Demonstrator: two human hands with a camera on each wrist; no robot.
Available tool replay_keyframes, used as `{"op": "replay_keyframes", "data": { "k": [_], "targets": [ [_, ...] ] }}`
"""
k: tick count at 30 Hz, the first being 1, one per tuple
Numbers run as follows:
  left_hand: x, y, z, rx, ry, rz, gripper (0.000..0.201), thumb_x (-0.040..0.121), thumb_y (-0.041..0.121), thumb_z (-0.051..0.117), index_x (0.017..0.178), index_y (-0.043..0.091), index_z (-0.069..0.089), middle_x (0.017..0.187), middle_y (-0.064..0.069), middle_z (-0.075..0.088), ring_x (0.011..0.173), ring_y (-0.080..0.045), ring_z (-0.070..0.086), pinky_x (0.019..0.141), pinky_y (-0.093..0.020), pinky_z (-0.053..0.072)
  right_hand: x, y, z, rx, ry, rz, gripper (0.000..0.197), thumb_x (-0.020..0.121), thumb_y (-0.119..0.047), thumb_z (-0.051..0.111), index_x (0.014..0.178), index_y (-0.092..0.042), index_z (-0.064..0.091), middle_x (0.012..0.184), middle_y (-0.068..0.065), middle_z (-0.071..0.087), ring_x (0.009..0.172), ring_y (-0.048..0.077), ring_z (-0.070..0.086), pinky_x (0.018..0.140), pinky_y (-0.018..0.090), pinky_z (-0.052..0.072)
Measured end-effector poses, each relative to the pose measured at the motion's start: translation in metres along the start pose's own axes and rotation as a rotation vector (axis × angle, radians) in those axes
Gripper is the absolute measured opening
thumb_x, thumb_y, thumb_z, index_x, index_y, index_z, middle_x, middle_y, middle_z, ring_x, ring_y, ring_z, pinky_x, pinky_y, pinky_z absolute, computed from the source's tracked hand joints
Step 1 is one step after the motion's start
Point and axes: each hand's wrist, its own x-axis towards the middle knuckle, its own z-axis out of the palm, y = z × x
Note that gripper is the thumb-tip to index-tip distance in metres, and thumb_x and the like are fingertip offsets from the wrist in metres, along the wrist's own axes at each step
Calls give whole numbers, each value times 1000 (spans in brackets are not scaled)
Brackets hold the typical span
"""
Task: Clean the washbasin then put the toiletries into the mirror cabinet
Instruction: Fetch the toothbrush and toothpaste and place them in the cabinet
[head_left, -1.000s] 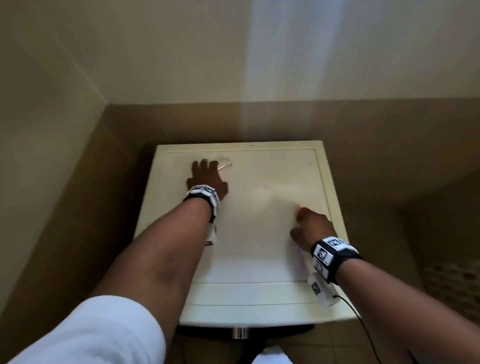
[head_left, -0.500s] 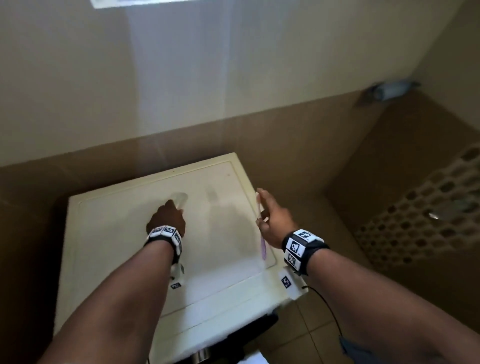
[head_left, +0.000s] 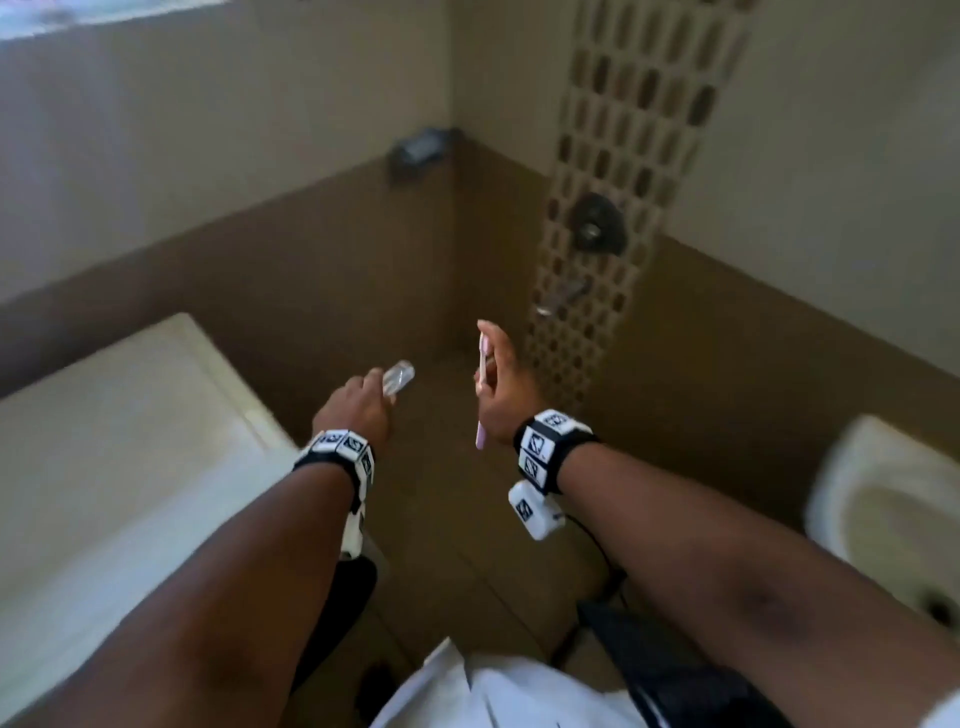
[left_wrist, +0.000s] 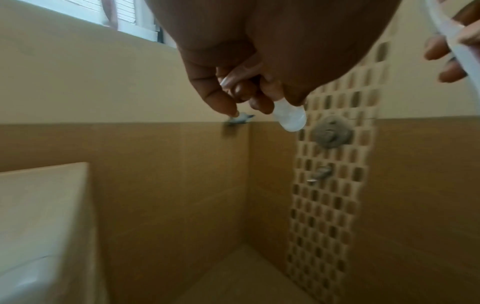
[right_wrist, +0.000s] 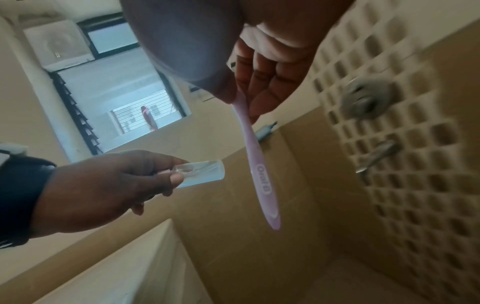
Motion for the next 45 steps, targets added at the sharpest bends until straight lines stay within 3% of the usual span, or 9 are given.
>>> {"op": "replay_keyframes", "data": {
  "k": [9,14,18,21,23,28,31,38,45],
  "targets": [
    [-69,256,28,50,-149,503,51,105,38,41,152,23,34,134,-15,58,117,-36,59,86,-45,48,-138,87,-186,-91,430,149,76,89,2,49,148,-39,25,113,4,66,72,14,63,57,19,50],
    [-124,344,35,-20,-217,730,57,105,42,40,157,23,29,143,-17,54,123,-36,57,97,-47,48,-232,112,-239,-196,562,285,74,92,-3,51,146,-44,22,105,-3,67,53,16,62,54,38,60],
    [-178,396,29,-103,-216,822,57,105,42,41,157,23,30,141,-18,54,124,-37,56,98,-46,48,-296,119,-277,-309,578,391,78,92,-5,50,147,-48,14,118,4,65,58,16,64,45,22,49],
    [-211,433,14,-141,-194,876,57,106,41,40,158,24,27,140,-18,55,122,-37,58,97,-45,49,-322,122,-319,-348,660,382,74,93,-9,48,148,-45,15,103,4,67,79,25,67,63,27,50],
    [-229,458,0,-148,-170,922,58,105,43,39,159,25,26,143,-15,53,124,-37,57,99,-45,49,-333,119,-356,-343,732,360,72,94,-10,47,149,-43,16,98,1,66,69,21,66,56,24,50],
    [-251,519,-34,-137,-33,959,53,100,43,44,150,25,41,135,-12,61,119,-35,60,96,-43,51,-339,91,-477,-349,900,179,69,93,-11,46,147,-47,22,79,-9,65,53,9,63,43,8,40],
    [-262,555,-53,-119,44,928,52,99,45,44,147,26,46,135,-10,63,120,-32,60,96,-41,50,-328,70,-561,-361,963,3,71,91,-8,48,148,-45,25,82,-10,66,70,13,66,62,21,51],
    [-307,636,-114,-208,327,920,53,95,47,47,143,25,54,126,-3,69,113,-27,64,94,-38,52,-299,-1,-708,-364,907,-397,80,84,-4,54,146,-46,26,86,0,67,75,19,69,74,46,60],
    [-324,669,-218,-336,665,811,48,90,45,54,133,27,62,110,-5,75,96,-34,70,82,-40,57,-271,-72,-773,-164,925,-629,77,86,0,52,146,-42,29,88,1,69,76,13,72,62,35,60]
  ]
}}
